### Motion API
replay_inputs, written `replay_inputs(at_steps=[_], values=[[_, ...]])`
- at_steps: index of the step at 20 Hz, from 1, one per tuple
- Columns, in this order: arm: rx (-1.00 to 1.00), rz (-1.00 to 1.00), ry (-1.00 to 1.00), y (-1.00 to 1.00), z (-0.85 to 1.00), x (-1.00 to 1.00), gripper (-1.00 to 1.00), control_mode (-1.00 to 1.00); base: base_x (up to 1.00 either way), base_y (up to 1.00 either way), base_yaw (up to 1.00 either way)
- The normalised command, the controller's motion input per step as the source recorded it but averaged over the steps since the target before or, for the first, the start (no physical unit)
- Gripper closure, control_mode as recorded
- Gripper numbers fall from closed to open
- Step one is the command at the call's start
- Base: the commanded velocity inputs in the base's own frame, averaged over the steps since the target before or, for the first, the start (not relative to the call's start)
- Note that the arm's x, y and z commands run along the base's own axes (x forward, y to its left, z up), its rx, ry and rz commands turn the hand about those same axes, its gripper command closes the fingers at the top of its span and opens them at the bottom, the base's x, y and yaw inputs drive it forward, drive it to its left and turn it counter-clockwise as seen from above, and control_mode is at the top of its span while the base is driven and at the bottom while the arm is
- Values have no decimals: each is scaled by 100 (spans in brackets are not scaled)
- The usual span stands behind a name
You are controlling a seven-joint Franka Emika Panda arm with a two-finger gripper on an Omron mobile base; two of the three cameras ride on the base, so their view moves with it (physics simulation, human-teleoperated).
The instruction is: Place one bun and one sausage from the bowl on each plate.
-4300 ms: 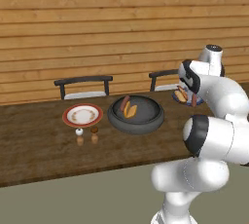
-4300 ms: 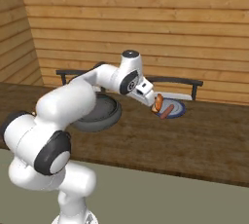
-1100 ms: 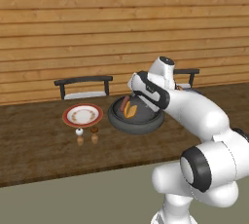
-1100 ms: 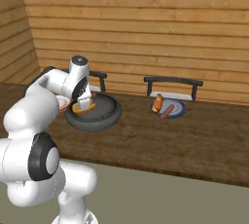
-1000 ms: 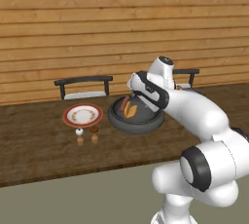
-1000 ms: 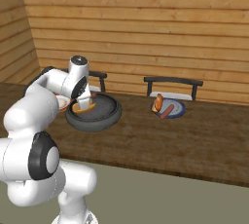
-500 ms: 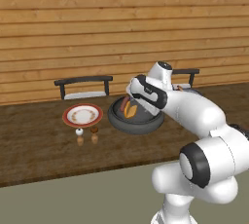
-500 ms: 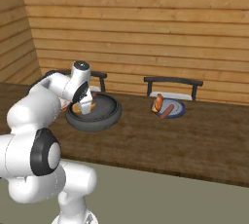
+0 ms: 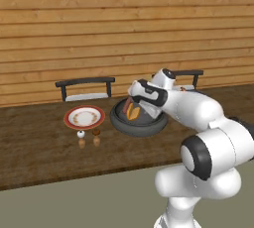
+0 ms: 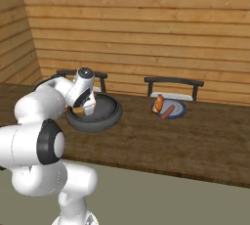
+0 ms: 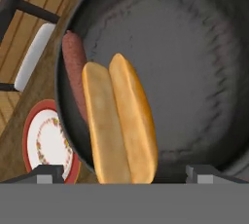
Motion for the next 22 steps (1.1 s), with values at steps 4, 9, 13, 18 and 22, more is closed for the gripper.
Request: replay_inputs(at_steps=[4, 9, 13, 18, 22], values=[[3, 0, 0, 0, -20, 1, -100, -100, 0, 0, 0], [0, 0, 0, 4, -10, 13, -100, -100, 0, 0, 0], [0, 0, 0, 8, -1, 15, -100, -100, 0, 0, 0], [0, 1, 0, 0, -8, 1, -100, -100, 0, 0, 0], [0, 0, 0, 1, -11, 0, -100, -100, 0, 0, 0]])
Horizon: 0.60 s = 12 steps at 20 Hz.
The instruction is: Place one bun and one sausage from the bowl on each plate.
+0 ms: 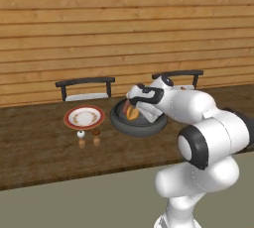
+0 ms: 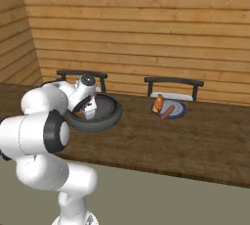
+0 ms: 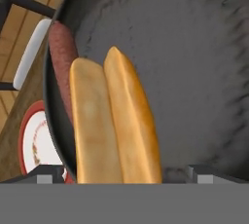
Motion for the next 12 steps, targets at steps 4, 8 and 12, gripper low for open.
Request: replay_inputs(at_steps=[4, 8, 12], values=[[0, 0, 0, 3, -13, 6, -100, -100, 0, 0, 0], [0, 1, 0, 2, -10, 11, -100, -100, 0, 0, 0], [0, 2, 0, 0, -8, 11, -100, -100, 0, 0, 0]])
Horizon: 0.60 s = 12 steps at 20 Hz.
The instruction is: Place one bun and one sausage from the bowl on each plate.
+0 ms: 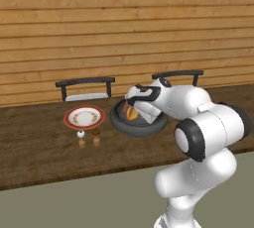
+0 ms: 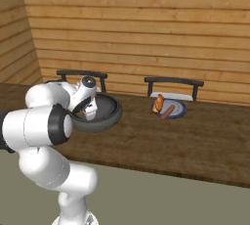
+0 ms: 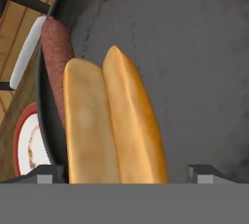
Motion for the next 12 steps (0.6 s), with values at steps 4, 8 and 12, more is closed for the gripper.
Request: replay_inputs(at_steps=[4, 8, 12], values=[[0, 1, 0, 6, -4, 17, -100, -100, 0, 0, 0], [0, 1, 0, 10, -7, 15, -100, -100, 0, 0, 0], [0, 1, 0, 7, -8, 3, -100, -100, 0, 0, 0]])
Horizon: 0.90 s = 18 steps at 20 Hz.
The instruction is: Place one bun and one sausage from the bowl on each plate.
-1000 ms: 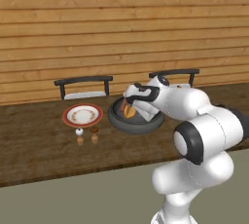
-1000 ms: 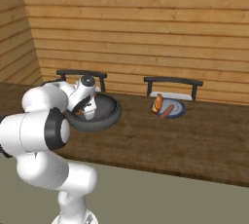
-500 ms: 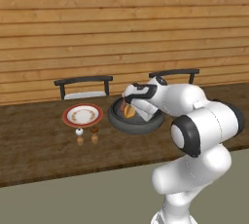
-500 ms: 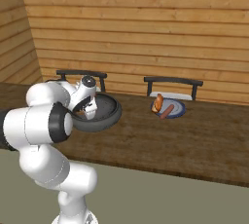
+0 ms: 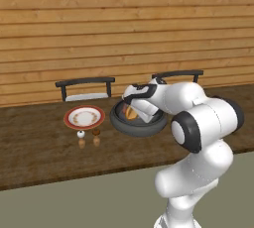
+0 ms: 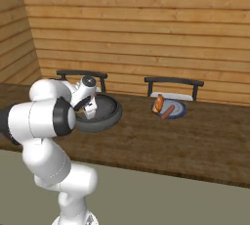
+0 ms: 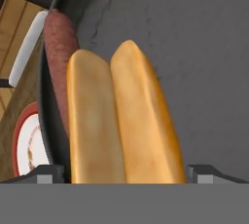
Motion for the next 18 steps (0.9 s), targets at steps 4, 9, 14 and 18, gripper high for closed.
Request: replay_inputs(at_steps=[4, 9, 14, 18], values=[[0, 2, 0, 7, -14, 0, 100, -100, 0, 0, 0], [0, 1, 0, 6, -5, 0, 100, -100, 0, 0, 0], [0, 0, 0, -10, 5, 0, 100, -100, 0, 0, 0], [-1, 0, 1, -47, 61, 0, 100, -100, 0, 0, 0]])
